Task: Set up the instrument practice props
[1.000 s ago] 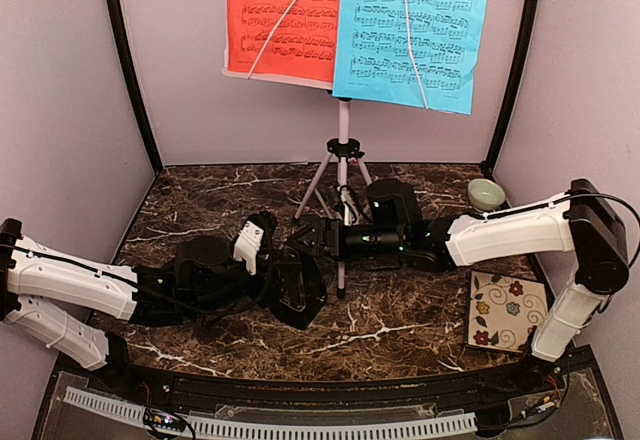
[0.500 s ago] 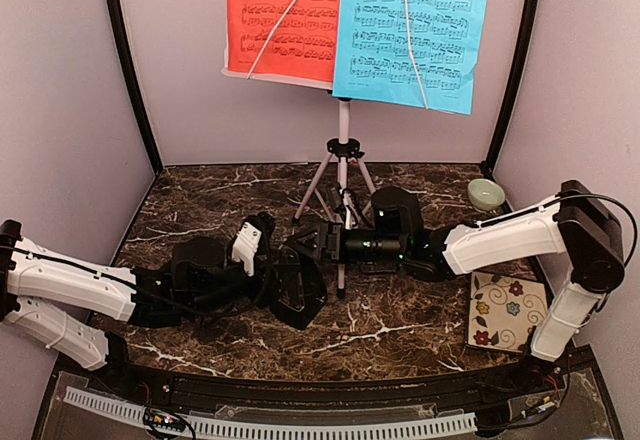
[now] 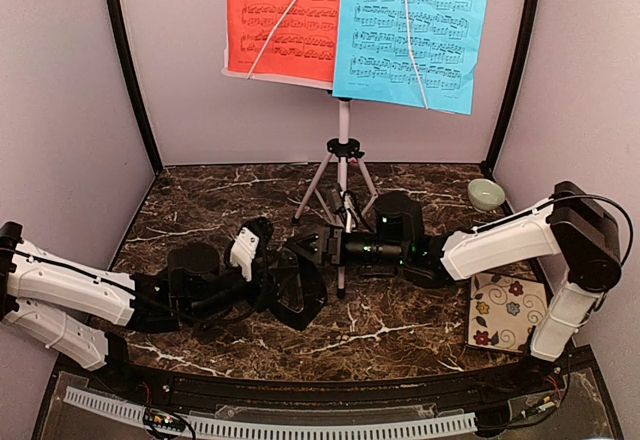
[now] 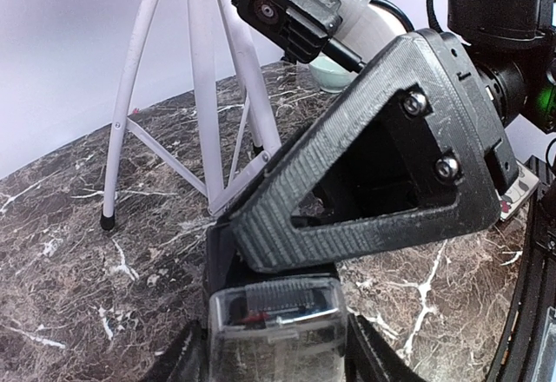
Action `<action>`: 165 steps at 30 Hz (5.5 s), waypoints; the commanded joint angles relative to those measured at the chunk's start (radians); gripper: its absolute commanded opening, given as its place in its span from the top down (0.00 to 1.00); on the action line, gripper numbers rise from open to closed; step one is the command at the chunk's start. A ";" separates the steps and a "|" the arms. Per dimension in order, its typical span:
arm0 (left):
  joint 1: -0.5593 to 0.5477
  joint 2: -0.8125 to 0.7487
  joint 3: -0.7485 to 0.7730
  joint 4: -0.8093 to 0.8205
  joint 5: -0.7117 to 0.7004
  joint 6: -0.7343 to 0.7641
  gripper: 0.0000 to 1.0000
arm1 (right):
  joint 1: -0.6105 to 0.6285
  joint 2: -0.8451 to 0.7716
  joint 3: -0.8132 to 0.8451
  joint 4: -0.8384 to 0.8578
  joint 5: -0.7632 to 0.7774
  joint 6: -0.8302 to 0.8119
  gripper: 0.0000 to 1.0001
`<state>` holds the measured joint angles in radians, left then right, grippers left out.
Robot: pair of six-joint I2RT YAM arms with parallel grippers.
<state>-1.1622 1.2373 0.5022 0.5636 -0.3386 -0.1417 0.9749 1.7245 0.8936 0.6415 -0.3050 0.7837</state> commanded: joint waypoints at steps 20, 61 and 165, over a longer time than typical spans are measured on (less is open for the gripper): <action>0.081 -0.292 -0.025 -0.183 -0.062 -0.101 0.97 | -0.016 0.050 -0.050 -0.257 0.070 -0.117 0.29; 0.756 0.650 0.587 -0.802 0.223 -0.081 0.97 | -0.002 -0.022 0.055 -0.335 0.073 -0.221 0.18; 0.396 0.140 -0.074 -0.130 0.446 -0.369 0.67 | 0.098 -0.038 0.166 -0.399 0.215 -0.417 0.16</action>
<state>-0.7620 1.3872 0.4099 0.4328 0.1131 -0.5179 1.0561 1.6558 0.9936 0.2367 -0.1219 0.3851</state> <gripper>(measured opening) 0.330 0.843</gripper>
